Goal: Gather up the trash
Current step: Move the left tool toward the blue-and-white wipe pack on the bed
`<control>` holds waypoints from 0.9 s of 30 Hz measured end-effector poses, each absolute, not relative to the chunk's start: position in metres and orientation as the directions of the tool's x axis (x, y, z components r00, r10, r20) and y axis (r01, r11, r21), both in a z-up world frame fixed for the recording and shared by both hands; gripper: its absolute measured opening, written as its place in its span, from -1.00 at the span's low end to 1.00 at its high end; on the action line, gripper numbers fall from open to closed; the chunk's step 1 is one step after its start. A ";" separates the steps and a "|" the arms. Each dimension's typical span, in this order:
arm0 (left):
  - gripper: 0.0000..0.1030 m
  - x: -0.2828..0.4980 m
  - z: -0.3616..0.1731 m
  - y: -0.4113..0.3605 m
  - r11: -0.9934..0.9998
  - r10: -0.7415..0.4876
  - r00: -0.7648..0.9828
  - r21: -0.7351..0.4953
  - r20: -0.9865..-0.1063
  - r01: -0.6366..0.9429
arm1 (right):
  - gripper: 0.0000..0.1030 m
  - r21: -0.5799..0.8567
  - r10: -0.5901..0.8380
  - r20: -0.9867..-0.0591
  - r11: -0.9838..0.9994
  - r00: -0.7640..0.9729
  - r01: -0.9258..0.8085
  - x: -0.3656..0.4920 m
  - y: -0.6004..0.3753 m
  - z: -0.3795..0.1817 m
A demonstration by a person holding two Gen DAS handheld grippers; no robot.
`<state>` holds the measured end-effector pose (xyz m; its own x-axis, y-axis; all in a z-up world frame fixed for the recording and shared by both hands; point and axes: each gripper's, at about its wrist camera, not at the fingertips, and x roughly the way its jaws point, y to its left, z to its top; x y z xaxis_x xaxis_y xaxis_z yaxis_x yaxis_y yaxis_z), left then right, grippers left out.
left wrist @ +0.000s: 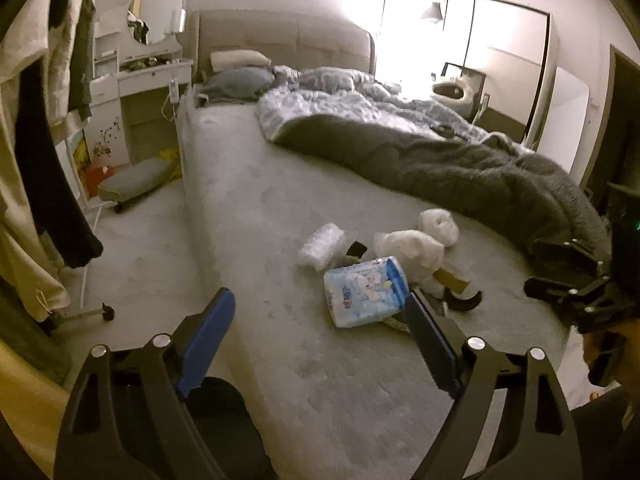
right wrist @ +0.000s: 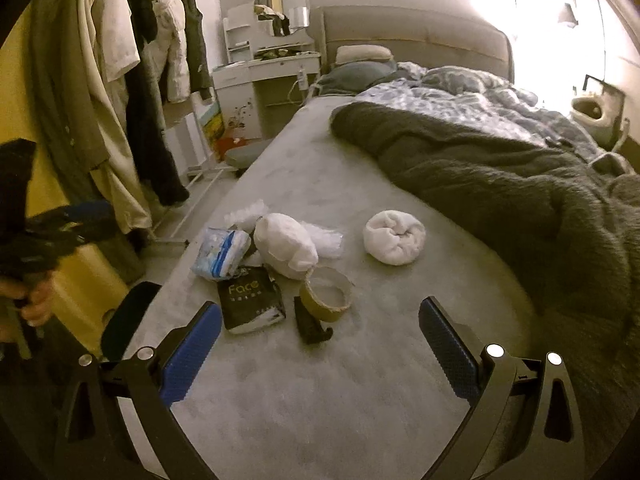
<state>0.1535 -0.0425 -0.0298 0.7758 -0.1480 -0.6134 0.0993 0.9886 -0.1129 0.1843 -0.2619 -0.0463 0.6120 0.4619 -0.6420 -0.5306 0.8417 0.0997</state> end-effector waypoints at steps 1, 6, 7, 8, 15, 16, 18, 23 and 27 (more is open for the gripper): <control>0.66 0.159 -0.034 -0.044 0.988 -0.151 0.769 -0.113 -0.621 0.103 | 0.92 0.108 0.473 -0.644 0.835 0.601 -0.540 0.188 -0.261 -0.047; 0.63 0.180 -0.047 -0.055 0.981 -0.192 0.740 -0.132 -0.645 0.139 | 0.86 0.105 0.491 -0.661 0.809 0.567 -0.578 0.200 -0.253 -0.055; 0.63 0.184 -0.049 -0.059 0.979 -0.202 0.733 -0.136 -0.650 0.149 | 0.86 0.105 0.493 -0.664 0.806 0.562 -0.582 0.202 -0.252 -0.056; 0.63 0.187 -0.051 -0.061 0.977 -0.211 0.727 -0.140 -0.653 0.158 | 0.86 0.106 0.493 -0.673 0.802 0.552 -0.587 0.205 -0.251 -0.058; 0.72 0.211 -0.070 -0.079 0.968 -0.252 0.681 -0.168 -0.687 0.188 | 0.86 0.108 0.492 -0.709 0.784 0.506 -0.611 0.218 -0.249 -0.072; 0.75 0.214 -0.073 -0.080 0.968 -0.250 0.677 -0.169 -0.692 0.185 | 0.86 0.109 0.491 -0.710 0.785 0.504 -0.610 0.220 -0.249 -0.073; 0.75 0.218 -0.077 -0.080 0.968 -0.251 0.666 -0.178 -0.702 0.177 | 0.84 0.119 0.498 -0.712 0.780 0.496 -0.614 0.225 -0.249 -0.075; 0.75 0.229 -0.088 -0.082 0.968 -0.252 0.642 -0.197 -0.725 0.157 | 0.66 0.137 0.511 -0.719 0.769 0.472 -0.625 0.233 -0.249 -0.078; 0.75 0.236 -0.094 -0.088 0.967 -0.255 0.627 -0.201 -0.736 0.157 | 0.54 0.170 0.531 -0.716 0.762 0.454 -0.624 0.239 -0.250 -0.079</control>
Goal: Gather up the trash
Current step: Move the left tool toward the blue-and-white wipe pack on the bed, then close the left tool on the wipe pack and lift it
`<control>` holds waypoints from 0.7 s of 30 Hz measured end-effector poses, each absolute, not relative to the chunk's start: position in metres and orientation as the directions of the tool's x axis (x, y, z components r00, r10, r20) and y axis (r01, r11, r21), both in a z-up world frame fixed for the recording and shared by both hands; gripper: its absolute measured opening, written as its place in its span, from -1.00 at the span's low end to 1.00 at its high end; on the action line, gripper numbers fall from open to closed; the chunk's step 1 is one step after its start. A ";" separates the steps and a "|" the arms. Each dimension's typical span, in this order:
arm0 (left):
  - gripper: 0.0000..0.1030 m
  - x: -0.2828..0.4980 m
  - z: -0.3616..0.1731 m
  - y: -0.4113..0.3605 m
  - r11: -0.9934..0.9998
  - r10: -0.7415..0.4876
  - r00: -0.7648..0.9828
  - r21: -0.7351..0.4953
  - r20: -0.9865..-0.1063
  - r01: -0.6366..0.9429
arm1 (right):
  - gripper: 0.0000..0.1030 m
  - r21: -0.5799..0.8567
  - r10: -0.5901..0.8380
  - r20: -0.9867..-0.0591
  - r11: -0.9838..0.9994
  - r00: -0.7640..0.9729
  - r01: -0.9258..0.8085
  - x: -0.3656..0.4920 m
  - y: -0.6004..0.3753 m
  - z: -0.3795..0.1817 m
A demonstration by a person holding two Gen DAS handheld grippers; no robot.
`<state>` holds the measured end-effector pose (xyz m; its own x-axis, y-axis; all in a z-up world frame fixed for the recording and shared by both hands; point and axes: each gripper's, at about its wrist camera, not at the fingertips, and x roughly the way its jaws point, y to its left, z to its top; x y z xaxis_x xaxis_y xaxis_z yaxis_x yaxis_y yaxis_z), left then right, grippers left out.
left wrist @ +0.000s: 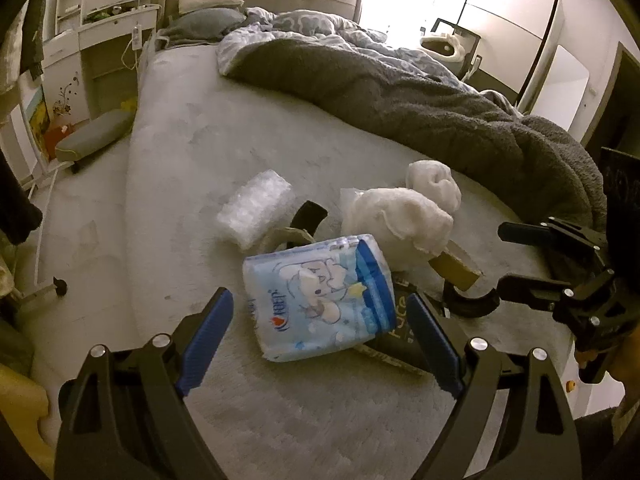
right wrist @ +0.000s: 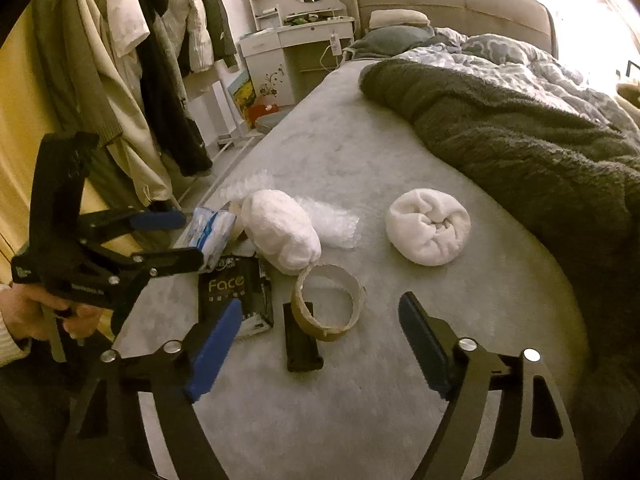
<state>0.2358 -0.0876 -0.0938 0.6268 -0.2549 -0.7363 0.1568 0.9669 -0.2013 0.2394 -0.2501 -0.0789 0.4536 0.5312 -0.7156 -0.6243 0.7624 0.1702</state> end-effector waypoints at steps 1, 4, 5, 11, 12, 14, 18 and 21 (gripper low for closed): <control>0.72 0.237 -0.095 -0.087 0.967 -0.256 0.622 -0.205 -0.740 0.154 | 0.47 0.175 0.532 -0.717 0.762 0.450 -0.623 0.241 -0.250 -0.079; 0.57 0.241 -0.101 -0.085 0.964 -0.264 0.605 -0.223 -0.751 0.144 | 0.41 0.191 0.540 -0.718 0.760 0.440 -0.622 0.247 -0.249 -0.080; 0.56 0.242 -0.102 -0.083 0.962 -0.272 0.600 -0.235 -0.752 0.140 | 0.37 0.190 0.539 -0.720 0.759 0.437 -0.623 0.247 -0.248 -0.081; 0.50 0.240 -0.100 -0.078 0.947 -0.314 0.598 -0.285 -0.737 0.147 | 0.27 0.200 0.532 -0.738 0.760 0.415 -0.618 0.254 -0.241 -0.086; 0.49 0.238 -0.098 -0.076 0.941 -0.330 0.600 -0.303 -0.729 0.149 | 0.26 0.201 0.525 -0.745 0.764 0.411 -0.613 0.255 -0.241 -0.088; 0.49 0.235 -0.093 -0.077 0.940 -0.335 0.612 -0.301 -0.717 0.161 | 0.20 0.205 0.520 -0.752 0.768 0.404 -0.607 0.255 -0.241 -0.091; 0.49 0.229 -0.083 -0.078 0.943 -0.328 0.646 -0.275 -0.689 0.185 | 0.17 0.209 0.508 -0.763 0.779 0.399 -0.592 0.260 -0.239 -0.094; 0.49 0.226 -0.079 -0.074 0.942 -0.332 0.658 -0.279 -0.676 0.189 | 0.14 0.227 0.512 -0.762 0.784 0.396 -0.577 0.263 -0.237 -0.095</control>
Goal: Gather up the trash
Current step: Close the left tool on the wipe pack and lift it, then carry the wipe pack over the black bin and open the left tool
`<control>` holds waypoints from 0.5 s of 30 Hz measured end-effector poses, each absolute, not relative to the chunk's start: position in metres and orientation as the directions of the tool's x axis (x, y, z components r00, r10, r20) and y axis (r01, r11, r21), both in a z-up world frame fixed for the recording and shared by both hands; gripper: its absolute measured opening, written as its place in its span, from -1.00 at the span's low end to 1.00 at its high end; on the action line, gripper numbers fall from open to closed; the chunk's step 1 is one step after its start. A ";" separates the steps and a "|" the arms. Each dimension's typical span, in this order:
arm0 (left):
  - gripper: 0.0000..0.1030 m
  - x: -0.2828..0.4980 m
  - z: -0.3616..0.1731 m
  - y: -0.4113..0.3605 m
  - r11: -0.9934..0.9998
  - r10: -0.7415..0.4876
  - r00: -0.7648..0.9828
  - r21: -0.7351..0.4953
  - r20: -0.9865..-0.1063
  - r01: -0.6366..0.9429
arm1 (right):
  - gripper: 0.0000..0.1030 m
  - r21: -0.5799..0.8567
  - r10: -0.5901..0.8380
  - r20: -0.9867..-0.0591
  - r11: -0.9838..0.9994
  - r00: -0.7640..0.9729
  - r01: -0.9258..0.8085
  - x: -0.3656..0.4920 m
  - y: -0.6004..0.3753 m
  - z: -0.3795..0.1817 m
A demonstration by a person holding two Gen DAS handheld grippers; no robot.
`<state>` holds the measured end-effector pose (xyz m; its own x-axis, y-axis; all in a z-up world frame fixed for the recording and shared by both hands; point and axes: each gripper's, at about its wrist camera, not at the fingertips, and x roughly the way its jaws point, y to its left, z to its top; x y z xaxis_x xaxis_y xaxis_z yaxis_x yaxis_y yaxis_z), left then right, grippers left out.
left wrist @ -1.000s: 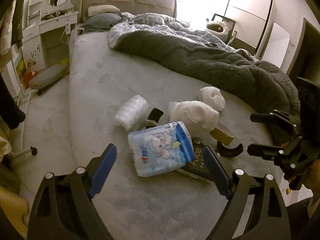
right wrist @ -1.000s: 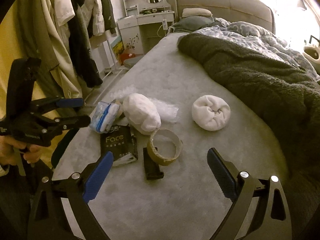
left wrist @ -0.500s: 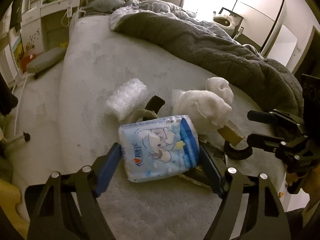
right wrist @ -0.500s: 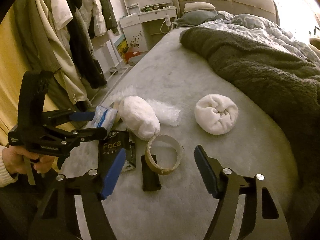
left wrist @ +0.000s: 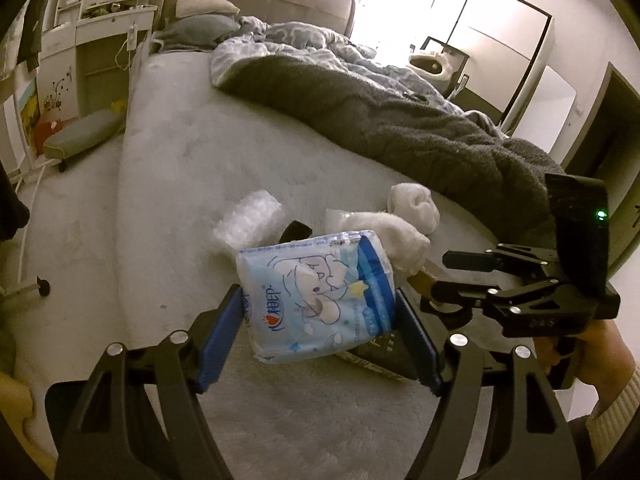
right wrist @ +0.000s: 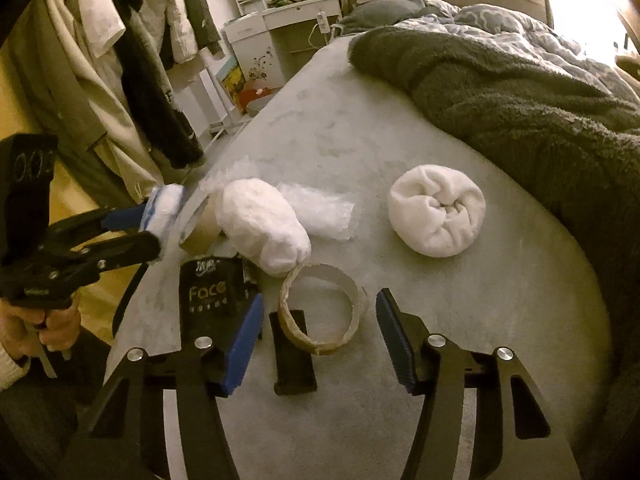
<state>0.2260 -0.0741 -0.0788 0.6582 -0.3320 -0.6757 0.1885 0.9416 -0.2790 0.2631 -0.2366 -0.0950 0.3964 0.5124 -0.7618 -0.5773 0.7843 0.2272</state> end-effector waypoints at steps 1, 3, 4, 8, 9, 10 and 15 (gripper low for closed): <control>0.49 0.224 -0.078 -0.073 0.942 -0.332 0.661 -0.278 -0.673 0.189 | 0.13 0.234 0.516 -0.760 0.784 0.395 -0.575 0.264 -0.236 -0.095; 0.49 0.221 -0.077 -0.070 0.940 -0.337 0.666 -0.280 -0.665 0.197 | 0.12 0.239 0.515 -0.762 0.787 0.392 -0.569 0.266 -0.233 -0.094; 0.49 0.220 -0.077 -0.069 0.939 -0.339 0.668 -0.280 -0.662 0.199 | 0.11 0.237 0.507 -0.769 0.792 0.390 -0.563 0.268 -0.231 -0.096; 0.49 0.215 -0.072 -0.059 0.941 -0.334 0.686 -0.274 -0.647 0.200 | -0.07 0.249 0.474 -0.800 0.820 0.367 -0.515 0.276 -0.230 -0.103; 0.49 0.214 -0.070 -0.054 0.942 -0.328 0.691 -0.273 -0.644 0.193 | -0.09 0.255 0.472 -0.803 0.824 0.364 -0.505 0.278 -0.230 -0.104; 0.49 0.214 -0.070 -0.050 0.944 -0.323 0.694 -0.272 -0.643 0.188 | -0.10 0.264 0.474 -0.802 0.827 0.363 -0.497 0.279 -0.230 -0.103; 0.49 0.211 -0.067 -0.028 0.953 -0.289 0.713 -0.262 -0.639 0.152 | -0.11 0.215 0.429 -0.804 0.856 0.413 -0.471 0.279 -0.227 -0.091</control>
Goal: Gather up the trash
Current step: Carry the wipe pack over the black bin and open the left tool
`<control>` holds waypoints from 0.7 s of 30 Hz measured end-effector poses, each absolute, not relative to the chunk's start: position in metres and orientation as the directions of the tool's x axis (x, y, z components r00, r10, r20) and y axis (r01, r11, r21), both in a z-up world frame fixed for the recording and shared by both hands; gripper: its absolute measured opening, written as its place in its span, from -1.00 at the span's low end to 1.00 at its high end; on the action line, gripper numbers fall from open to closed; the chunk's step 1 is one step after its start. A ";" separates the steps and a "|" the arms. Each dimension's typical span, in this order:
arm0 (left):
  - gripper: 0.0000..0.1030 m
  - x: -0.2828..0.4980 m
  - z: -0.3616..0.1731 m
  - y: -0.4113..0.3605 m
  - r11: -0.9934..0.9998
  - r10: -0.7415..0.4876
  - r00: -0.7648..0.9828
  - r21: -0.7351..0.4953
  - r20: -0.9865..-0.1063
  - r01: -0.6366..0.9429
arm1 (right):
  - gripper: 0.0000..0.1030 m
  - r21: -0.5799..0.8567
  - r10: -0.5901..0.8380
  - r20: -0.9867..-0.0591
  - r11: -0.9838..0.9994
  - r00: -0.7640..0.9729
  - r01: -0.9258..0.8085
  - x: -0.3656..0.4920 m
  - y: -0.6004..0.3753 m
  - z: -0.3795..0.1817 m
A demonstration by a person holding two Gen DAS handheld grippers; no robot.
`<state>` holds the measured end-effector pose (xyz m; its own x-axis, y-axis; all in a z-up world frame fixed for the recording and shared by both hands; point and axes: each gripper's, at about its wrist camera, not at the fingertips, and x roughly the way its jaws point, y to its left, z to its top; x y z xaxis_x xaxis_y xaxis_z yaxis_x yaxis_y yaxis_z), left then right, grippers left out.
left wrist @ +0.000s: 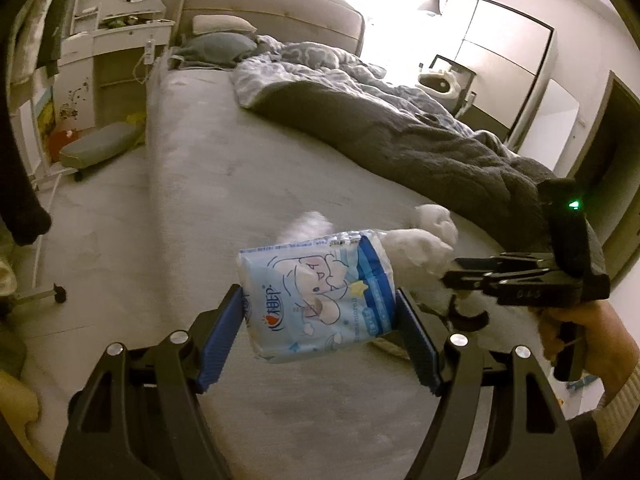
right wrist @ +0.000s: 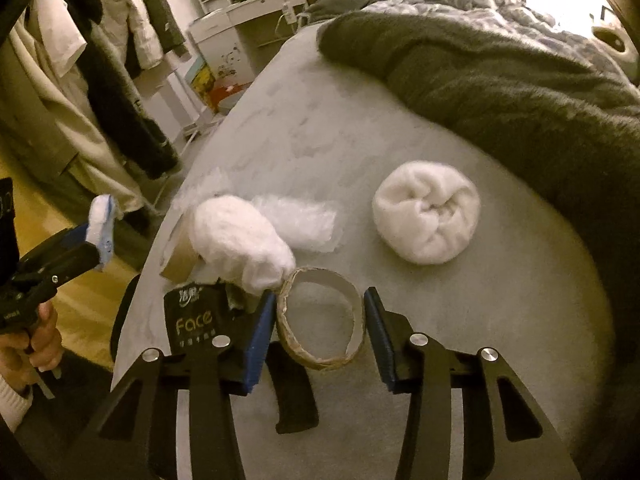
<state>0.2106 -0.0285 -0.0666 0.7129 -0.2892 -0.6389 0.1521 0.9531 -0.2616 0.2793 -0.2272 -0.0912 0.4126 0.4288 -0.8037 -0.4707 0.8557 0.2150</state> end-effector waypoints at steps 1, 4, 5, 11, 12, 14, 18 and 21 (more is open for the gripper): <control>0.49 0.210 -0.066 -0.024 0.955 -0.281 0.717 -0.259 -0.638 0.143 | -0.11 0.201 0.417 -0.803 0.862 0.426 -0.464 0.279 -0.227 -0.089; 0.49 0.206 -0.064 -0.012 0.965 -0.247 0.731 -0.234 -0.637 0.123 | -0.11 0.143 0.358 -0.799 0.894 0.484 -0.426 0.281 -0.230 -0.080; 0.49 0.205 -0.064 -0.010 0.969 -0.229 0.733 -0.217 -0.640 0.114 | -0.11 0.124 0.338 -0.791 0.905 0.509 -0.408 0.281 -0.231 -0.075; 0.50 0.203 -0.075 0.007 0.984 -0.163 0.717 -0.162 -0.678 0.070 | -0.11 0.106 0.333 -0.718 0.920 0.612 -0.376 0.281 -0.227 -0.054; 0.50 0.202 -0.078 0.010 0.986 -0.150 0.711 -0.152 -0.687 0.061 | -0.11 0.109 0.344 -0.702 0.917 0.623 -0.383 0.281 -0.223 -0.050; 0.50 0.201 -0.084 0.018 0.991 -0.121 0.696 -0.131 -0.708 0.039 | -0.11 0.110 0.361 -0.690 0.909 0.627 -0.402 0.281 -0.211 -0.047; 0.50 0.200 -0.100 0.040 0.994 -0.071 0.645 -0.109 -0.761 -0.019 | -0.11 0.130 0.402 -0.680 0.889 0.613 -0.439 0.281 -0.180 -0.045; 0.50 0.199 -0.111 0.055 0.993 -0.051 0.610 -0.108 -0.791 -0.056 | -0.11 0.110 0.430 -0.674 0.863 0.601 -0.494 0.276 -0.146 -0.040</control>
<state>0.1989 0.0555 -0.1110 0.6103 -0.0512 -0.7905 -0.0565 0.9926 -0.1079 0.2761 -0.1459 -0.0405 0.6007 0.4299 -0.6740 -0.4940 0.8625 0.1098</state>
